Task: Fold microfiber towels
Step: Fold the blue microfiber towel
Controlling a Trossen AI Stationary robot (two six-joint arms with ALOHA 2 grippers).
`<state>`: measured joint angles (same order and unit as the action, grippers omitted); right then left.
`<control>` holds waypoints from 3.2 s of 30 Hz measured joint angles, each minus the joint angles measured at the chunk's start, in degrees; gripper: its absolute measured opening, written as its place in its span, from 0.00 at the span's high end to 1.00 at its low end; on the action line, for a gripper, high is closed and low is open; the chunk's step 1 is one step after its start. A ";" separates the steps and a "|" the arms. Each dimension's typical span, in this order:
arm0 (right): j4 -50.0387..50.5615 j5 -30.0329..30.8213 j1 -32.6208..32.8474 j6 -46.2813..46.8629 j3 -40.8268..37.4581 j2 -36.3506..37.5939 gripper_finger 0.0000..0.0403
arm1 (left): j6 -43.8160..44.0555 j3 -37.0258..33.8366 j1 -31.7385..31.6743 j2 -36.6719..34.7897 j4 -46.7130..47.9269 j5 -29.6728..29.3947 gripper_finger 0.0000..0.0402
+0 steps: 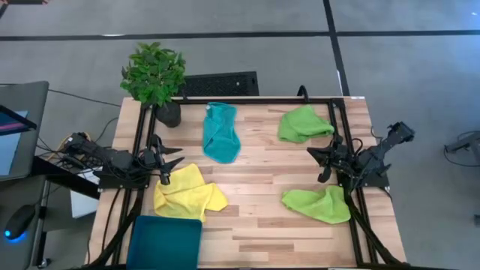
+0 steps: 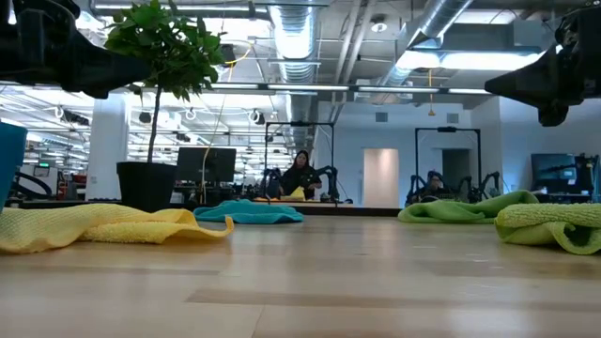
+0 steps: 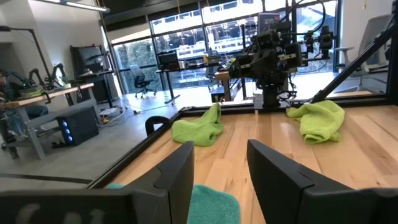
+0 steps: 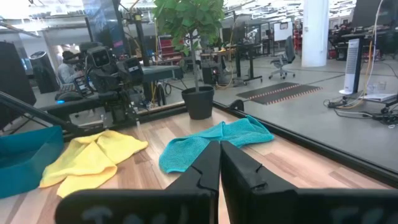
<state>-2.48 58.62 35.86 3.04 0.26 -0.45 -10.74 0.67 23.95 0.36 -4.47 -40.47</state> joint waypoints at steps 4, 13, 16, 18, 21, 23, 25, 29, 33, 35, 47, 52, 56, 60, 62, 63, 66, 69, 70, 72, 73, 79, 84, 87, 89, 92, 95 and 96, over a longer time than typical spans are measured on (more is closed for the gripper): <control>0.00 0.00 0.00 0.01 0.01 -0.01 0.91 | 0.00 0.01 0.00 0.00 0.00 -0.01 0.65; 0.00 -0.01 0.00 -0.01 0.01 -0.02 0.91 | -16.02 0.00 -0.01 0.02 0.00 -0.02 0.65; 0.00 -0.01 0.00 0.00 0.00 0.00 0.91 | -14.37 0.00 -0.01 0.00 0.00 -0.02 0.65; 0.00 -0.01 0.00 0.01 0.01 -0.02 0.91 | -11.01 0.01 -0.01 0.02 -0.02 0.03 0.65; 0.00 0.00 0.00 0.01 -0.01 0.00 0.91 | -8.60 0.04 -0.09 0.02 -1.21 0.36 0.65; 0.00 0.00 0.00 0.01 0.00 -0.01 0.91 | -9.83 1.02 -0.09 0.00 -0.09 0.43 0.65; 0.00 -0.01 0.00 0.01 0.01 0.00 0.91 | -10.13 3.01 -0.09 0.04 2.09 0.78 0.65; 0.00 -0.01 0.00 -0.01 0.01 -0.01 0.91 | -6.87 7.32 -0.07 1.80 6.37 0.75 0.65; 0.00 -0.01 0.00 -0.01 -0.01 0.00 0.91 | -6.18 11.20 -0.19 7.20 8.90 0.25 0.65; 0.00 0.01 0.00 0.01 0.01 0.00 0.91 | -4.52 12.87 -0.70 11.84 8.69 -1.58 0.65; 0.00 0.01 0.00 0.01 0.01 -0.01 0.91 | 8.62 25.38 -7.18 45.95 17.69 4.22 0.65; 0.00 0.01 0.00 0.01 0.01 0.00 0.91 | 11.44 28.10 -10.34 56.58 19.32 11.02 0.65; 0.00 -0.01 0.00 0.01 0.00 -0.02 0.91 | 9.83 28.85 -12.20 62.41 19.02 15.66 0.65; 0.00 -0.01 0.00 0.01 0.01 0.00 0.91 | 7.67 28.98 -14.19 67.23 18.30 18.37 0.65; 0.00 0.01 0.00 0.01 0.01 -0.01 0.91 | 7.53 28.98 -15.34 69.37 16.98 19.22 0.65; 0.00 -0.01 0.00 -0.01 0.01 0.00 0.91 | 7.86 28.98 -15.95 70.28 16.32 19.41 0.65; 0.00 0.00 0.00 -0.01 0.01 0.00 0.91 | 7.86 28.98 -17.92 73.17 12.85 20.40 0.65; 0.00 -0.01 0.00 -0.01 0.00 0.00 0.91 | 5.75 28.98 -20.02 76.32 9.16 21.34 0.65; 0.00 -0.01 0.00 0.01 0.00 0.00 0.91 | 5.09 29.00 -20.78 77.55 8.02 21.46 0.65; 0.00 0.01 0.00 -0.01 -0.01 0.00 0.91 | 4.12 29.00 -22.30 79.90 6.44 21.58 0.65; 0.00 -0.01 0.00 0.01 0.01 0.00 0.91 | 3.81 29.12 -23.11 81.03 5.90 21.58 0.65; 0.00 0.01 0.00 -0.01 0.01 0.00 0.91 | 3.87 33.90 -27.29 87.00 6.35 21.22 0.65; 0.00 0.01 0.00 -0.16 -0.01 0.00 0.91 | 5.88 39.15 -29.30 89.33 11.71 19.49 0.65; -0.02 0.01 0.00 -2.84 0.00 -0.01 0.91 | 10.77 41.54 -30.67 89.34 12.30 14.92 0.65; -0.04 -0.01 0.00 -4.64 0.00 0.00 0.91 | 13.78 43.15 -31.86 89.22 12.71 10.30 0.65; -0.07 -0.02 0.00 -4.95 -0.01 0.05 0.91 | 17.74 45.34 -34.70 89.25 15.47 8.92 0.65; -0.07 -0.11 0.02 -3.53 -0.01 0.07 0.91 | 19.36 47.33 -38.64 89.74 15.54 16.13 0.65; -0.07 -0.18 0.02 -2.42 0.01 0.07 0.91 | 20.33 47.74 -40.03 89.74 15.49 18.33 0.65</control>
<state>-2.55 58.43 35.88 0.62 0.27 -0.38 9.58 48.41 -16.08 90.11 11.02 -22.14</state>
